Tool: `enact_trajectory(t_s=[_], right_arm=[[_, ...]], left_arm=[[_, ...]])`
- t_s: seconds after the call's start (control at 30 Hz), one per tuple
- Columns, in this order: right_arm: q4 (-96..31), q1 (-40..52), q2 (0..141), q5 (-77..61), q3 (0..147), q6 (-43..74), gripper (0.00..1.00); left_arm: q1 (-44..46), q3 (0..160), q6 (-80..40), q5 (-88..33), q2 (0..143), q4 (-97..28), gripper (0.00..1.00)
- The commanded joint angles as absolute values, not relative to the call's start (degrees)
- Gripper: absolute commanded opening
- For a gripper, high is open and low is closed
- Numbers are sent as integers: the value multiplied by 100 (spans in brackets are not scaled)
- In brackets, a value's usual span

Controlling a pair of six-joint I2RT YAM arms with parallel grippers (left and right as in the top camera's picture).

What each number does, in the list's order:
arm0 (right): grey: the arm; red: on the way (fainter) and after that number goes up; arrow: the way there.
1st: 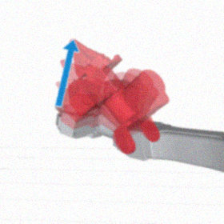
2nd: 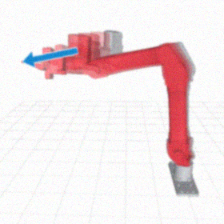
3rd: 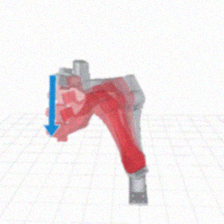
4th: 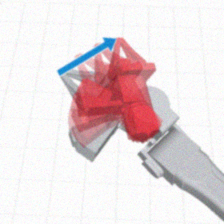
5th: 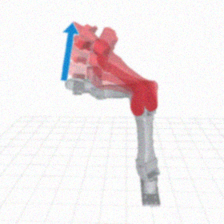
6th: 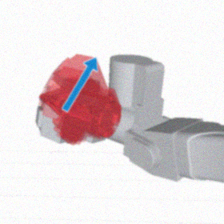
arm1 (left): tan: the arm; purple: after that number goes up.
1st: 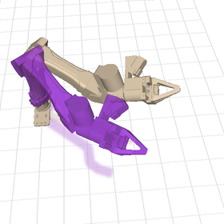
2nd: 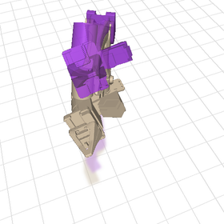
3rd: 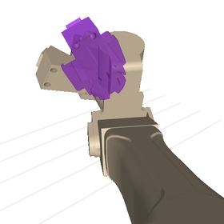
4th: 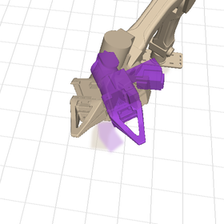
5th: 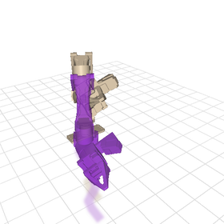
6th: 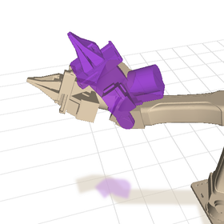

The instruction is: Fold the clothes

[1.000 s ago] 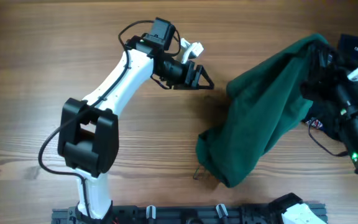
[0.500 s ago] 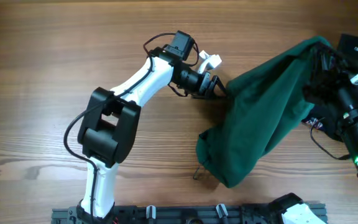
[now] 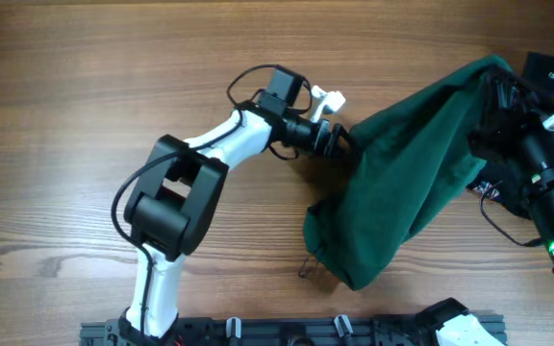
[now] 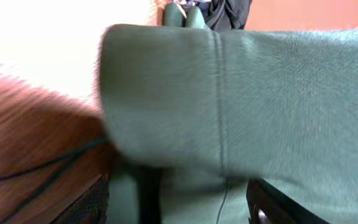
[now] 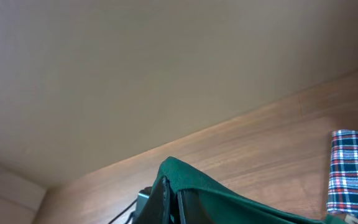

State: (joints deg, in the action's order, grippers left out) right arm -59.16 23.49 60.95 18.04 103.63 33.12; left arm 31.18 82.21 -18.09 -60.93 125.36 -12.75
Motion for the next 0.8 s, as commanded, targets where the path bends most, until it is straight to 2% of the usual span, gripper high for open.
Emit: enact_trajectory(t_s=[0.0, 0.47, 0.77], right_arm=[[-5885, 2362, 6047, 1791, 10438, 3363, 4], [-5885, 2362, 6047, 1667, 10438, 3363, 4], [-5894, 2362, 6047, 1667, 10438, 3356, 4]], left_arm=[[3387, 8180, -2161, -5961, 12571, -1109, 71], [3531, 8173, -2298, -5612, 12606, -541, 70], [3450, 8173, -2488, -6036, 13198, 80, 71]])
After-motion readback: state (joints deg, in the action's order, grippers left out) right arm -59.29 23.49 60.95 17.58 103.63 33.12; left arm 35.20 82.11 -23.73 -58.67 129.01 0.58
